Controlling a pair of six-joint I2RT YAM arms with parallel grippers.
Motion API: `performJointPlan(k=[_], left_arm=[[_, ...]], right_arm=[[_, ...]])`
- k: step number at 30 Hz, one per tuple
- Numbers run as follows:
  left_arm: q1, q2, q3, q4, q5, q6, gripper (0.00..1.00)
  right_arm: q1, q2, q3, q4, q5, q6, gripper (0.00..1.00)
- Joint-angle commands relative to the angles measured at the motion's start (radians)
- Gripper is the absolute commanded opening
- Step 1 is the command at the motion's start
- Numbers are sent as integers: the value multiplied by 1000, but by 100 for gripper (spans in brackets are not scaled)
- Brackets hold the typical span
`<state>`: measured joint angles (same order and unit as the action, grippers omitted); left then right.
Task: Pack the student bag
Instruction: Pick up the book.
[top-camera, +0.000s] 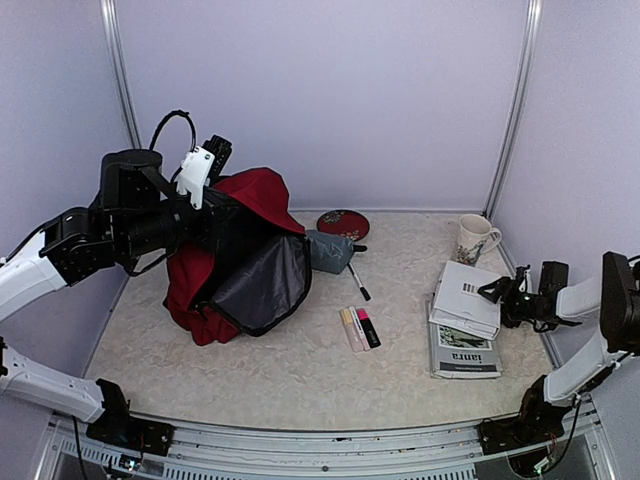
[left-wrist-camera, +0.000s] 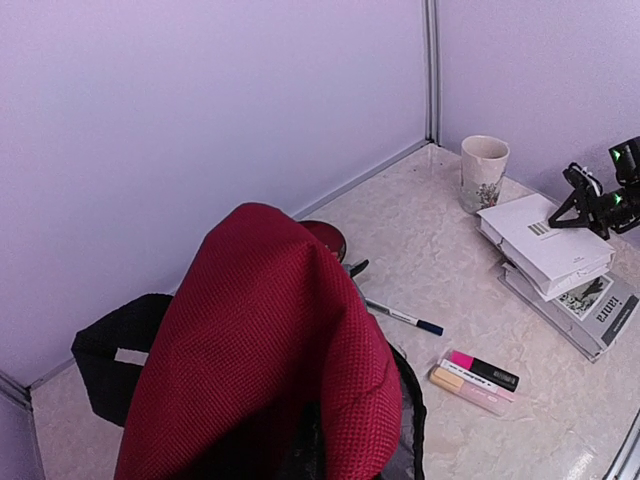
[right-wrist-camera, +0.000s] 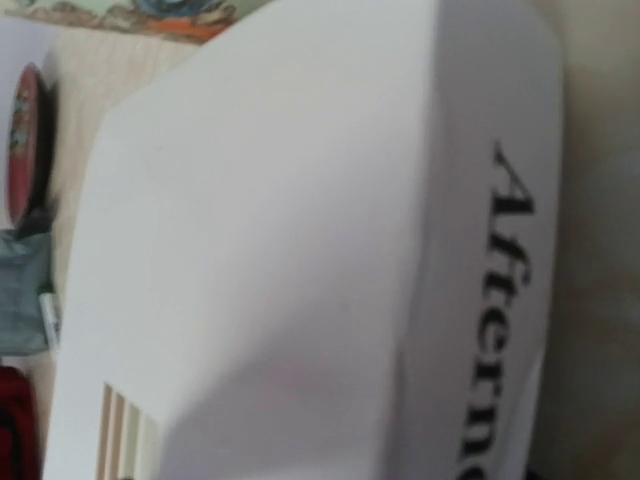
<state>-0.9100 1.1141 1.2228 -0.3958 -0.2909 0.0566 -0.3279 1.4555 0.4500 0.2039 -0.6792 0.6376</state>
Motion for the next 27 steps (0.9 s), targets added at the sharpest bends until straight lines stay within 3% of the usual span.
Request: performJointPlan(k=[1,9,16,19,23,27], left_arm=[[-23,-10,6,37,1,0,0],[-33,-19,4,22,-19,-9,0],[-36,-25,-2,26,-19,-4,0],[-38,-26,-5,31,-19,-2,0],[-38,-36,-3,35,-20,5,0],[-38,-39,-7,50,-21,21,0]], right_arm=[[-9,37,6,101,-99,21,75],[-9,-25,6,82,-122,-7,45],[-10,-220,6,-7,-127,-29,34],[-9,-302,-7,-19,-175,4,33],[3,-424,4,-42,-265,34,24],[41,-501,59,-215,-180,-34,21]])
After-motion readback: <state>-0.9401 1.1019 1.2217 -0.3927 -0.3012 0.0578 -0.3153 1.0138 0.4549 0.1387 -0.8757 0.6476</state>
